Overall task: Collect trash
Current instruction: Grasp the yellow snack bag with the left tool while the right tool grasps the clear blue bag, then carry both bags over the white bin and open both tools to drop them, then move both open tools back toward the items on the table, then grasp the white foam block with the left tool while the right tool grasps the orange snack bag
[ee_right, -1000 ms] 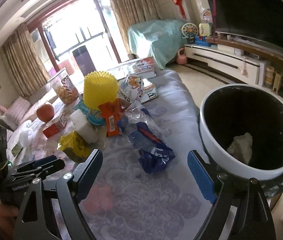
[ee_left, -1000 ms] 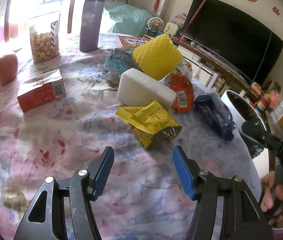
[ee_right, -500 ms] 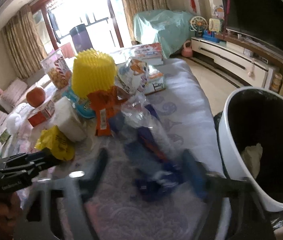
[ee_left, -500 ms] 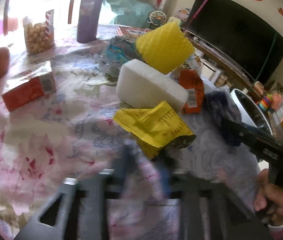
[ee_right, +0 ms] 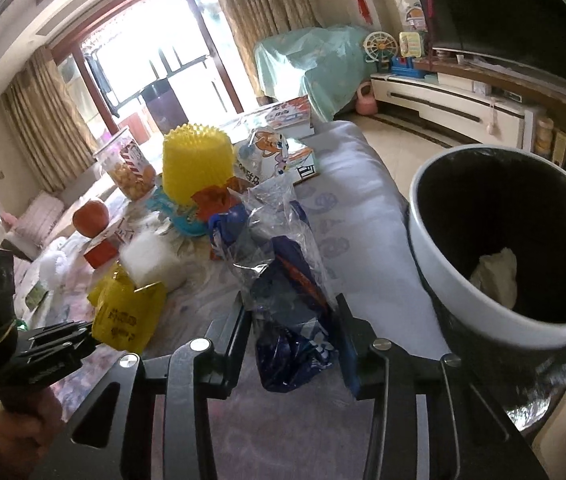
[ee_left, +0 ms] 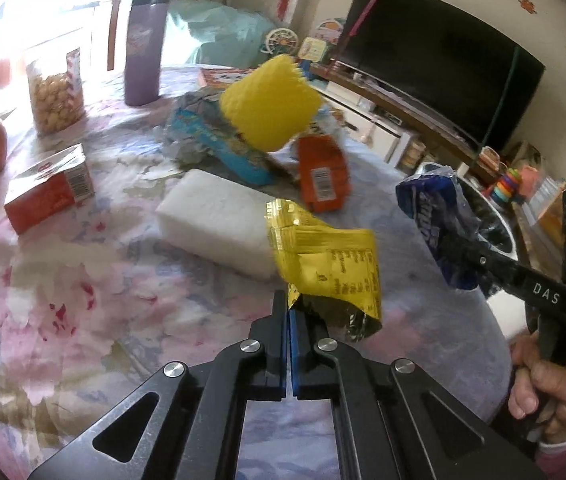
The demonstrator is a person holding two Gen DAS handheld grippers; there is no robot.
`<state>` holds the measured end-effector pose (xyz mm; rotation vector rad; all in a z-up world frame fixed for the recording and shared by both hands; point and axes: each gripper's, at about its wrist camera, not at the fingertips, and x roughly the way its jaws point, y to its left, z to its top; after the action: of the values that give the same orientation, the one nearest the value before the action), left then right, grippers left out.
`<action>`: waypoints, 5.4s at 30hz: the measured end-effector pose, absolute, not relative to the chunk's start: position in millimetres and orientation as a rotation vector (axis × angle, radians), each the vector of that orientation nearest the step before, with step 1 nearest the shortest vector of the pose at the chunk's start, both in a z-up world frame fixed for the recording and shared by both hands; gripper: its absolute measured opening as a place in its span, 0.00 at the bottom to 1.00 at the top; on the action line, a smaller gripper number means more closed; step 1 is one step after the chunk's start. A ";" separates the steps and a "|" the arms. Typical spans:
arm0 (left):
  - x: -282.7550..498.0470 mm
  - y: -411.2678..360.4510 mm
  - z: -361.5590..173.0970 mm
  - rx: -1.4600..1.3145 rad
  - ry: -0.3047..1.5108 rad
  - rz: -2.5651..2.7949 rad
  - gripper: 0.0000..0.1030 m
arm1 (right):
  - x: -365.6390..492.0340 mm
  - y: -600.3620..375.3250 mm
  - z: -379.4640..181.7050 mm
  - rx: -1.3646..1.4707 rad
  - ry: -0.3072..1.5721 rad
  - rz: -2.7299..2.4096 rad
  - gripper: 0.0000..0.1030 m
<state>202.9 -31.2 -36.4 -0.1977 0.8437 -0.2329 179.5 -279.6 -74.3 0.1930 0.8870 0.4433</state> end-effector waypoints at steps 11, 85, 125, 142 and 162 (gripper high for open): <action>198.4 -66.5 -21.6 -0.155 0.826 -0.330 0.00 | 160.1 -306.5 -58.2 0.231 0.861 0.379 0.39; 349.0 -247.0 -16.5 0.080 0.842 -0.508 0.00 | 224.6 -434.9 -59.9 0.349 0.887 0.134 0.39; 215.3 -108.3 -31.1 -0.104 0.818 -0.332 0.49 | 176.2 -346.7 -50.2 0.352 0.822 0.268 0.87; 174.2 -29.5 -26.4 -0.202 0.835 -0.179 0.52 | 170.2 -273.8 -64.3 0.312 0.876 0.388 0.87; 226.8 -26.9 -39.0 -0.139 0.885 -0.196 0.80 | 231.6 -216.3 -77.9 0.215 0.909 0.537 0.87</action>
<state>226.8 -26.9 -39.0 -0.1391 0.8855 -0.1959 231.6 -216.3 -77.9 0.2146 0.9092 0.5372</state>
